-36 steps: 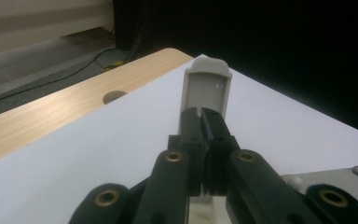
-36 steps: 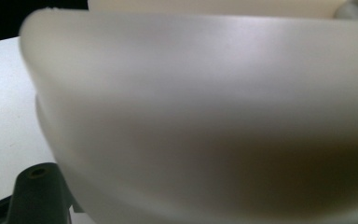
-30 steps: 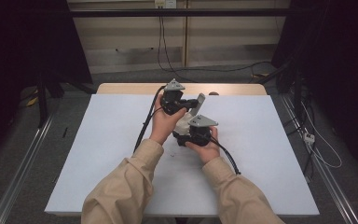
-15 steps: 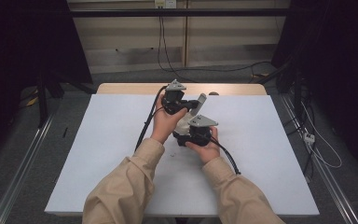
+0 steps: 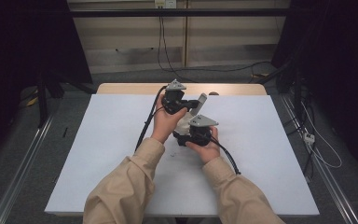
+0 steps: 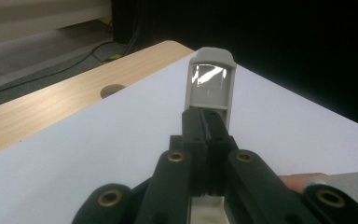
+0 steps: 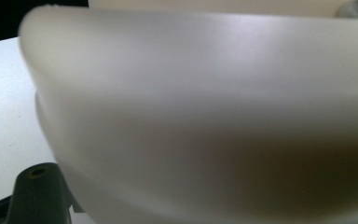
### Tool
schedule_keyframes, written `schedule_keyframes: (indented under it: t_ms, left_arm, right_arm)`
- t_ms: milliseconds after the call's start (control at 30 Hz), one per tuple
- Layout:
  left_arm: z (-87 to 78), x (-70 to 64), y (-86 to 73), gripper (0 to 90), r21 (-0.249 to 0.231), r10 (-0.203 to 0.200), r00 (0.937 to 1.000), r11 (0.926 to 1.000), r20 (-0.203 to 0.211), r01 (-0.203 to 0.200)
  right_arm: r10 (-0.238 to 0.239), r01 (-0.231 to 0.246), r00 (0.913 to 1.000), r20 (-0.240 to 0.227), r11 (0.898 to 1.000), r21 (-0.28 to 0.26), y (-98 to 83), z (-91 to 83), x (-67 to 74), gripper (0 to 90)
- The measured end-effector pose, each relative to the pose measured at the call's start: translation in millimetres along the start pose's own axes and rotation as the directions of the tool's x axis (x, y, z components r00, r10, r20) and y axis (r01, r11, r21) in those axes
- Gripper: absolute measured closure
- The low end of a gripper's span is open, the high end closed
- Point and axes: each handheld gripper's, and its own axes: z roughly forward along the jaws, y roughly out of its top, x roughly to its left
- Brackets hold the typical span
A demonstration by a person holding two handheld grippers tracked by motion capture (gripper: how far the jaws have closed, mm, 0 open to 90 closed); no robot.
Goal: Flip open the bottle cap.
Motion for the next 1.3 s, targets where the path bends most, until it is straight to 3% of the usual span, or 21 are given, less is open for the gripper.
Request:
schedule_keyframes:
  t_ms: [1000,1300]
  left_arm:
    - [9.5,1.4,-4.6,90.0,0.023,0.009,1.0000,0.9997,0.002,-0.009]
    - [15.5,1.0,-7.5,90.0,0.026,0.002,0.9997,0.9997,0.024,-0.002]
  right_arm:
    - [-0.015,0.015,0.9999,0.002,1.000,0.006,0.0,-0.1,0.8,18.1]
    - [-0.015,0.015,0.9999,-0.001,1.000,0.006,-0.1,-0.3,0.3,18.1]
